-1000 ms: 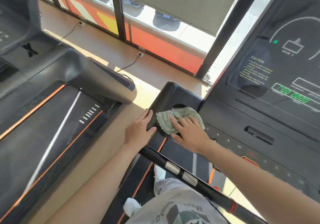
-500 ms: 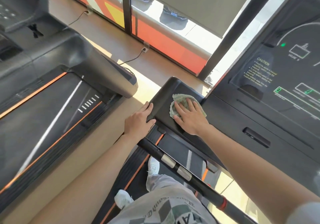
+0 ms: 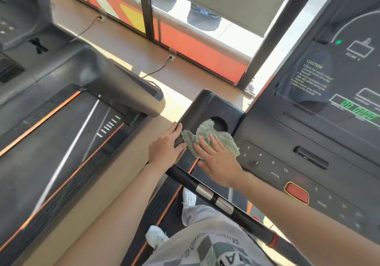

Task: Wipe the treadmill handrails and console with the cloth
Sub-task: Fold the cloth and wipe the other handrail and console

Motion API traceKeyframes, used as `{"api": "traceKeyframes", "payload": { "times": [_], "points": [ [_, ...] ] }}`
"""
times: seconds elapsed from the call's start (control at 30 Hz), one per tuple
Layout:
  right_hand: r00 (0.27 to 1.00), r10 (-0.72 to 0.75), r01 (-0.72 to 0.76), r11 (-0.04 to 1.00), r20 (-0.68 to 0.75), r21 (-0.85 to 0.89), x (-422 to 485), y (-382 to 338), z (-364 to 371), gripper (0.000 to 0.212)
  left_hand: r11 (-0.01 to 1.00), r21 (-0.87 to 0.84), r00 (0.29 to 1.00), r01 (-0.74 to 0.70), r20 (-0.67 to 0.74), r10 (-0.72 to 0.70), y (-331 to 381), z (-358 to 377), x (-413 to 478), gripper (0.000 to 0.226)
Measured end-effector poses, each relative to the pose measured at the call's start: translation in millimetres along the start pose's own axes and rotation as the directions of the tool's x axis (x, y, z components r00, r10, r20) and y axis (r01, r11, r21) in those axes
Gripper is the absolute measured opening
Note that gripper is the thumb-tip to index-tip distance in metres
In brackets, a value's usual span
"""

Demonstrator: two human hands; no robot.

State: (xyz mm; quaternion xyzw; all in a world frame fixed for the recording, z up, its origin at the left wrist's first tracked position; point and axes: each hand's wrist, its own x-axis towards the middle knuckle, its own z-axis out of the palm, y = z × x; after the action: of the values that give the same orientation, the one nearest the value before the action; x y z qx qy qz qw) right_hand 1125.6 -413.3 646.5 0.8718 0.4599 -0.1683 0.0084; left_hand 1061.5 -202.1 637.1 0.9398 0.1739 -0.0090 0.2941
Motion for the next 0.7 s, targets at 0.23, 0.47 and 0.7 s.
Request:
{"api": "traceKeyframes", "payload": {
  "times": [0.23, 0.47, 0.7],
  "points": [
    [0.988, 0.15, -0.15, 0.989, -0.031, 0.015, 49.6, 9.3, -15.1, 0.067, 1.0, -0.024, 0.998, 0.014, 0.059, -0.013, -5.4, -1.8, -0.9, 0.067],
    [0.962, 0.26, -0.265, 0.963, 0.077, 0.054, 94.6, 64.9, -46.3, 0.061, 0.998, -0.006, 0.996, 0.056, 0.065, -0.055, -16.2, -9.1, -18.2, 0.066],
    [0.998, 0.066, -0.065, 0.997, -0.026, 0.03, 97.8, 27.5, -29.8, 0.06, 0.993, -0.008, 0.993, 0.116, -0.002, -0.116, -27.6, -11.5, -57.0, 0.063]
  ]
}}
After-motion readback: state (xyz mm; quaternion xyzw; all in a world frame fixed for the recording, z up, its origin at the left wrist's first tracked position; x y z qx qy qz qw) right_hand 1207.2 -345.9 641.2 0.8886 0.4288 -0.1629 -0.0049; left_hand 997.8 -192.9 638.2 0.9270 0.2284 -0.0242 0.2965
